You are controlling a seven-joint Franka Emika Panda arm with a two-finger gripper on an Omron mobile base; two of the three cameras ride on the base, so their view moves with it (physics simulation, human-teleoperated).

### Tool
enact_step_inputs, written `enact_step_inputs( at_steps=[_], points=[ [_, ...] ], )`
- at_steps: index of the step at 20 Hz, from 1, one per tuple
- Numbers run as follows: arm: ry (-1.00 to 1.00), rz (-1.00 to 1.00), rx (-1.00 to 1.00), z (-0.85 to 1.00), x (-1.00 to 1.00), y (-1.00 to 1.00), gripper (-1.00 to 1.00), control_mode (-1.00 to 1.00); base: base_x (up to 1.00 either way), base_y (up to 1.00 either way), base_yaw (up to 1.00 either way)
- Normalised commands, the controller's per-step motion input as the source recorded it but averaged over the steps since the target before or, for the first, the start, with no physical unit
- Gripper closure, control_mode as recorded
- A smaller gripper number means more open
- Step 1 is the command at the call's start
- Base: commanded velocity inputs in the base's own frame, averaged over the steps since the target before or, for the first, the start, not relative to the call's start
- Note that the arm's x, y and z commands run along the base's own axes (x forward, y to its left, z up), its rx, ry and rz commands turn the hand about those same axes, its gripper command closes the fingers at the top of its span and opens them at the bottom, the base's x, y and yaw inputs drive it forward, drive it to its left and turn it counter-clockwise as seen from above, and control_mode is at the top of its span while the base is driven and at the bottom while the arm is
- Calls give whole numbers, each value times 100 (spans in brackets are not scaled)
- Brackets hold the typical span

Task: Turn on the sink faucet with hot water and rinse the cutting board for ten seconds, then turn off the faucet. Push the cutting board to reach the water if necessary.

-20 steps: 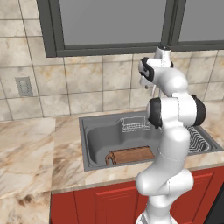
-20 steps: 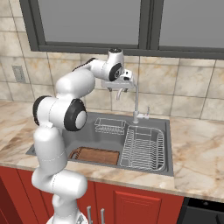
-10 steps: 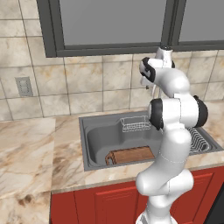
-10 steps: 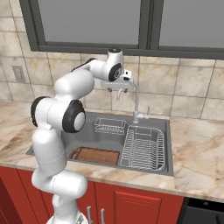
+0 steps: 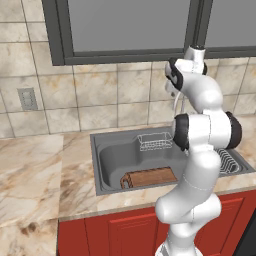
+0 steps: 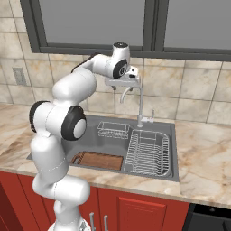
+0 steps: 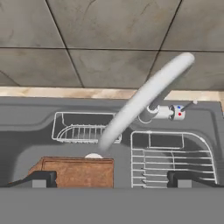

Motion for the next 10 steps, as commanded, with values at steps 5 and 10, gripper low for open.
enact_step_inputs(
  at_steps=[5,10],
  points=[
    [-1,0,0,16,-28,-22,-100,-100,0,0,0],
    [-5,0,0,0,-36,-32,-100,-100,0,0,0]
  ],
)
